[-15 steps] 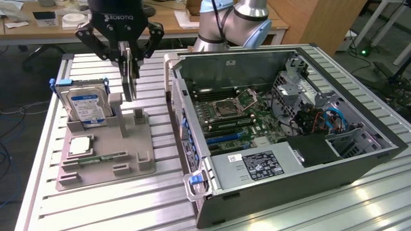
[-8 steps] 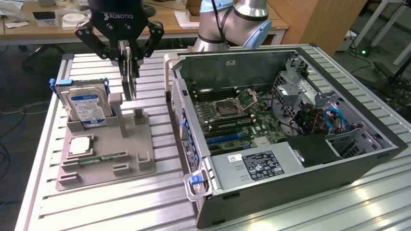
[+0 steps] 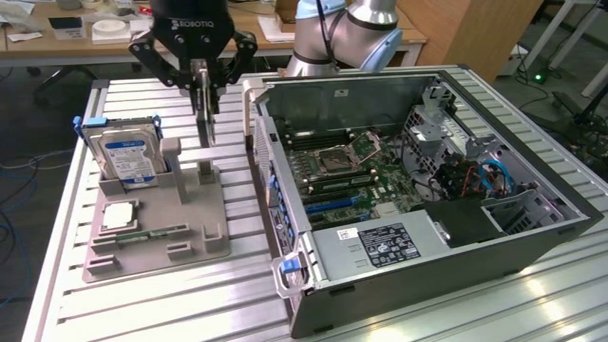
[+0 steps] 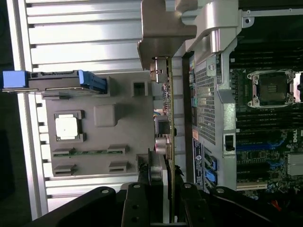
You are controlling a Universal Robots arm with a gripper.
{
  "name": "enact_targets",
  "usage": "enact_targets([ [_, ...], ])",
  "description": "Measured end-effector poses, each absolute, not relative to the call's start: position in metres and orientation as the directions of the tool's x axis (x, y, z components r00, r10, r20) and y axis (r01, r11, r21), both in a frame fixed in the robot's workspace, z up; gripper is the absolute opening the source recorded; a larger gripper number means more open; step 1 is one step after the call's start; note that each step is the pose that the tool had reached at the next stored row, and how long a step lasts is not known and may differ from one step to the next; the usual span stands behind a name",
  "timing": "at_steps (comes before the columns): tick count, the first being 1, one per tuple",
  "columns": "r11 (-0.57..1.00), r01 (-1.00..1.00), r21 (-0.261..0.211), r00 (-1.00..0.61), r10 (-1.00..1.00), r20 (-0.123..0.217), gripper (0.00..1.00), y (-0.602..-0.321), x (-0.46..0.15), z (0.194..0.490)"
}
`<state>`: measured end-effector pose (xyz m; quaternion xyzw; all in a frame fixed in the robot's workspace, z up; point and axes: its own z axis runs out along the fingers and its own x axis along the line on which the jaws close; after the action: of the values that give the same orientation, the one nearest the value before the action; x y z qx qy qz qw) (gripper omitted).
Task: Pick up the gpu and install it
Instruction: 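Pick up the gpu and move the gpu toward the slot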
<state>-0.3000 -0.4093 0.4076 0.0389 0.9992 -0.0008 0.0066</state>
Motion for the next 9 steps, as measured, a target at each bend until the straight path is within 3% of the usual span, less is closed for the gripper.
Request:
enact_targets([
  [9,0.997,0.078,-0.001,-0.997,0.078,-0.013,0.28,-0.409,-0.277,0.408],
])
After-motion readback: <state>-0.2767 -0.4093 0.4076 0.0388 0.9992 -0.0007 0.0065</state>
